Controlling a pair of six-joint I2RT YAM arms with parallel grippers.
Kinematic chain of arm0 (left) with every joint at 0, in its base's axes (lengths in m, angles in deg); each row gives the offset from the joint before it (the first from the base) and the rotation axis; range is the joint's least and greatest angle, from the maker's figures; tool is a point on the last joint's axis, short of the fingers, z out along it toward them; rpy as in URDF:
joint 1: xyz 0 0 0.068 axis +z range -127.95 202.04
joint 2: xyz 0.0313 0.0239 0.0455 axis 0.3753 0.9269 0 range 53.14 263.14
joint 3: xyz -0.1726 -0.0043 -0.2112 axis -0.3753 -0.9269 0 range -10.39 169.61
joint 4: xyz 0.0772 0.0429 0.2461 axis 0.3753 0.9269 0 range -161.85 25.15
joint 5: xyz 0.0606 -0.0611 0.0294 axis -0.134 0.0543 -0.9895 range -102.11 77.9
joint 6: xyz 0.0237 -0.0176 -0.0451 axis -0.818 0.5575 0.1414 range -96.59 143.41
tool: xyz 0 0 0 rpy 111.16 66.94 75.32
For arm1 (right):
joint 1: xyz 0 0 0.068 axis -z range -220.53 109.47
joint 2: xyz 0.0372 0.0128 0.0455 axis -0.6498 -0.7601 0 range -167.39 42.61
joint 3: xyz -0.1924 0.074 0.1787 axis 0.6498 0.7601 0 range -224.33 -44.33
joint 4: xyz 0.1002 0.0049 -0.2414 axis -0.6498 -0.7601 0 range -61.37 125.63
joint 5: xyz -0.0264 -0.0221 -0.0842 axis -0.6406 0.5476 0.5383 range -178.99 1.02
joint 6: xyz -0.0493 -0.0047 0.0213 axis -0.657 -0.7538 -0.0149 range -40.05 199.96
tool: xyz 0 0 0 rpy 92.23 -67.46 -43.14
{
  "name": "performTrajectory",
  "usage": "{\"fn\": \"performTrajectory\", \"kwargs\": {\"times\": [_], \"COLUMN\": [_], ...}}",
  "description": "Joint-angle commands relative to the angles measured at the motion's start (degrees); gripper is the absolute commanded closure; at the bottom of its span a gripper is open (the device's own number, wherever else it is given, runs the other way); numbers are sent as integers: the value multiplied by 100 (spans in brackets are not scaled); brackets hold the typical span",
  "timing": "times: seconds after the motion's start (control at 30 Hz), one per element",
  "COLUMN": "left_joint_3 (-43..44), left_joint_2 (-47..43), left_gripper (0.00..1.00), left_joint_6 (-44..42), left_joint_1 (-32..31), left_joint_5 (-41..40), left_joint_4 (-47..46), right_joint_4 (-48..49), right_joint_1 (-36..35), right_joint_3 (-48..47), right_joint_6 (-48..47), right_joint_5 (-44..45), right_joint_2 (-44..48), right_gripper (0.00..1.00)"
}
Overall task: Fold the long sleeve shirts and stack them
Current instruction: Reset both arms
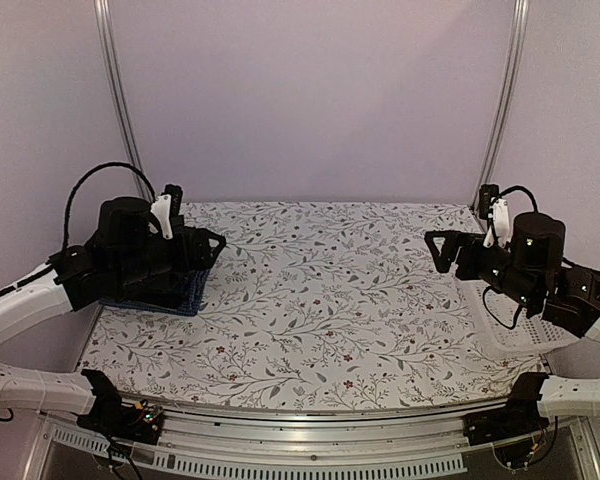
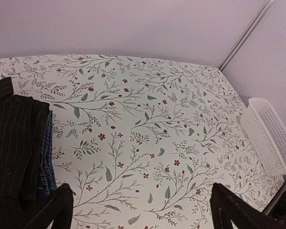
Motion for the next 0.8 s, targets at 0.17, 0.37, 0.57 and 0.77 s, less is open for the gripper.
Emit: {"fn": "performTrajectory", "kwargs": {"times": [0.17,0.37,0.57,0.77], "left_joint_3": [-18,11,11,32], "left_joint_2": [-77,-51,-17,11], "left_gripper": [0,0,0,0], "left_joint_6": [-121,-123,-114,-118], "left_joint_1": [-46,-48,-46,-43], "left_joint_5": [-62,-56,-37,-17], "left_joint_4": [-197,-206,-212,-212], "right_joint_4": [67,42,-12,-33], "right_joint_1": [24,24,24,24], "right_joint_3": [68,68,68,84], "right_joint_6": [-34,-31,-49,-44], "right_joint_5": [181,220,265,276], "right_joint_2": [-16,5,46,40], "right_gripper": [1,1,1,1]}}
